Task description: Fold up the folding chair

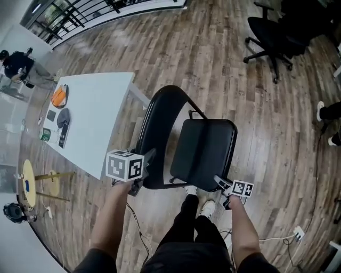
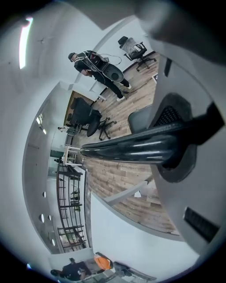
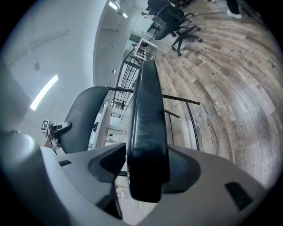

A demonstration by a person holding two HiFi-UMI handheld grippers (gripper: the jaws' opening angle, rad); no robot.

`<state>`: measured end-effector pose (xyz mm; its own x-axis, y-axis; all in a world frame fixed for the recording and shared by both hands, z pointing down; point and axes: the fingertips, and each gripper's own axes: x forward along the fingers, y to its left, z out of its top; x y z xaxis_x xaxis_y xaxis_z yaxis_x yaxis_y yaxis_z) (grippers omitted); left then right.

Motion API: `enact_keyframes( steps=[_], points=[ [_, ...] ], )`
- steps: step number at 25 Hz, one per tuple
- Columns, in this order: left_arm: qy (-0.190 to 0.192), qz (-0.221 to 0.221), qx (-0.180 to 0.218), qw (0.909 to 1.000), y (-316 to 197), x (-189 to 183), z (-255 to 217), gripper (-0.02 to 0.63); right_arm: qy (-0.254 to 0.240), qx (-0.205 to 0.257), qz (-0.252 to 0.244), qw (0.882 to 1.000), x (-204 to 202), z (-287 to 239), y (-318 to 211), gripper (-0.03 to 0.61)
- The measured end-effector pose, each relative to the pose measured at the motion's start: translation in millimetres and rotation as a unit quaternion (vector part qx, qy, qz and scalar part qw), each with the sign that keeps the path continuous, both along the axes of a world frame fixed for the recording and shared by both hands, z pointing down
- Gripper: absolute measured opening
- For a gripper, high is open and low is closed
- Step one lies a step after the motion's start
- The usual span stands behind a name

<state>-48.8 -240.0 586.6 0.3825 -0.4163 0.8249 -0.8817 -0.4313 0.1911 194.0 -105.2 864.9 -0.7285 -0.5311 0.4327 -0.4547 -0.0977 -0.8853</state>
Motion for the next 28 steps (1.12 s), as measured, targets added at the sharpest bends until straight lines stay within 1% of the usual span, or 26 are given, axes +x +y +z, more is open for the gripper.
enact_keyframes(
  steps=[6, 11, 15, 23, 25, 28],
  points=[
    [0.007, -0.006, -0.007, 0.9999, 8.2, -0.5, -14.2, 0.071, 0.001, 0.009, -0.013, 1.000, -29.5, -37.4, -6.1, 0.258],
    [-0.005, -0.005, -0.001, 1.0000, 9.1, -10.2, -32.3, 0.069, -0.007, 0.024, -0.025, 0.999, -73.0, -75.5, -14.7, 0.258],
    [0.000, -0.009, -0.002, 1.0000, 6.5, -28.6, -45.6, 0.069, -0.001, 0.030, -0.024, 0.999, -112.0, -100.6, -25.1, 0.258],
    [0.021, -0.019, -0.010, 0.9995, -6.7, -80.6, -58.4, 0.071, 0.001, 0.054, -0.048, 0.997, -198.6, -140.8, -47.9, 0.258],
    [0.026, -0.021, -0.010, 0.9994, -11.6, -92.9, -61.9, 0.071, 0.000, 0.062, -0.059, 0.996, -221.5, -149.2, -55.3, 0.258],
    [0.026, -0.024, -0.008, 0.9994, -16.1, -109.3, -66.9, 0.071, 0.001, 0.078, -0.091, 0.993, -261.4, -161.3, -64.0, 0.258]
  ],
)
